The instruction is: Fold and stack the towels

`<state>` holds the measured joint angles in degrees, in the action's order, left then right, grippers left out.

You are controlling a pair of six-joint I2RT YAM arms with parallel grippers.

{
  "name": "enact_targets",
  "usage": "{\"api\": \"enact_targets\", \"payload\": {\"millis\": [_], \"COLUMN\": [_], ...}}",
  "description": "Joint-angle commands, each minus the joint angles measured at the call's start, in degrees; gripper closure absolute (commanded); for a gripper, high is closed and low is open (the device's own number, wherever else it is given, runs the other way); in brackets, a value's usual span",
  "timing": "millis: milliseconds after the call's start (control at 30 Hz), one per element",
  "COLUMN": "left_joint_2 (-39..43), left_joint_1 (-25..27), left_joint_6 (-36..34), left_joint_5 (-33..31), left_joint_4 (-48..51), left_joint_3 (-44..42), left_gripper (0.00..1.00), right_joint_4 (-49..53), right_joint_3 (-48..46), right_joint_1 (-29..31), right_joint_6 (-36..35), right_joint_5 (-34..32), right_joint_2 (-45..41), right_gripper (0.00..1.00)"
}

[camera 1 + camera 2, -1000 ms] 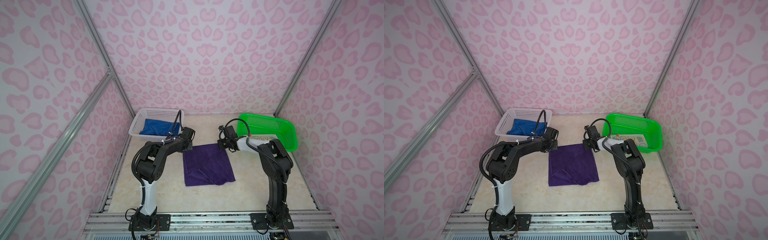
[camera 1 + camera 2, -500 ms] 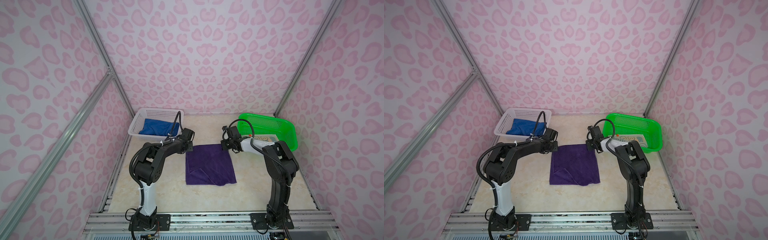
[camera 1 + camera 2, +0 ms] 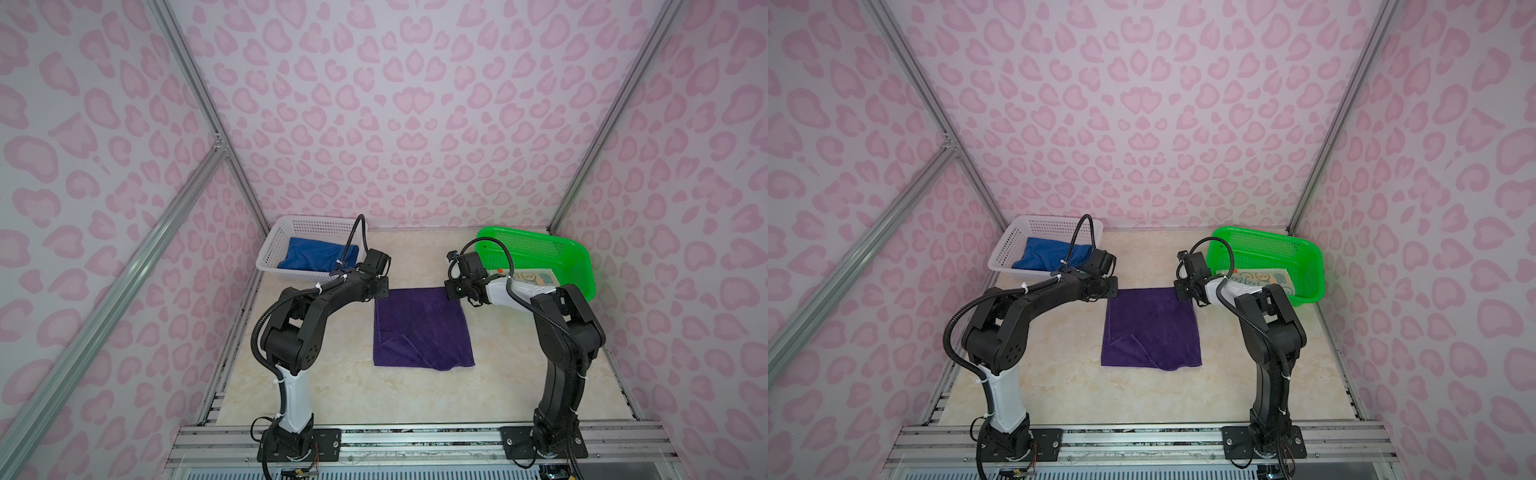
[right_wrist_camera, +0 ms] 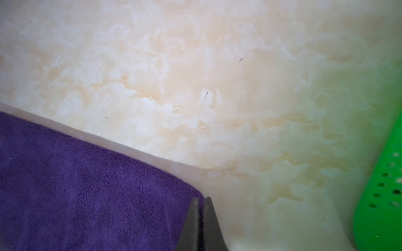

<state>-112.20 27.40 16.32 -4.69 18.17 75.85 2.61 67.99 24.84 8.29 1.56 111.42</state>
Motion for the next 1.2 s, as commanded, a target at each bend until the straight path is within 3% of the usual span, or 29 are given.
{"api": "enact_targets", "payload": {"millis": [0,400,533,633,1167], "left_joint_2": [-0.1,-6.7,-7.8,-7.9,-0.3], "left_joint_1": [0.1,0.3,0.5,0.6,1.1], "left_joint_6": [-0.8,2.9,3.3,3.3,-4.5], "left_joint_5": [1.1,1.7,1.8,1.5,-5.1], "left_joint_4": [0.8,4.8,5.3,5.2,-1.3], "left_joint_3": [1.1,5.4,5.6,5.9,7.0], "left_gripper": [0.59,0.63,0.78,0.97,0.98], "right_joint_4": [-0.7,-1.1,-1.1,-1.2,-4.7], "right_joint_3": [-0.2,-0.3,-0.2,0.0,0.0], "right_joint_1": [0.1,0.0,0.0,0.0,-3.5], "right_joint_6": [-0.6,-1.0,-1.0,-1.0,-1.5], "right_joint_5": [0.5,0.5,0.6,0.7,5.8], "right_joint_2": [0.7,0.6,0.5,0.6,-2.8], "right_gripper": [1.0,1.0,1.0,1.0,1.0]}}
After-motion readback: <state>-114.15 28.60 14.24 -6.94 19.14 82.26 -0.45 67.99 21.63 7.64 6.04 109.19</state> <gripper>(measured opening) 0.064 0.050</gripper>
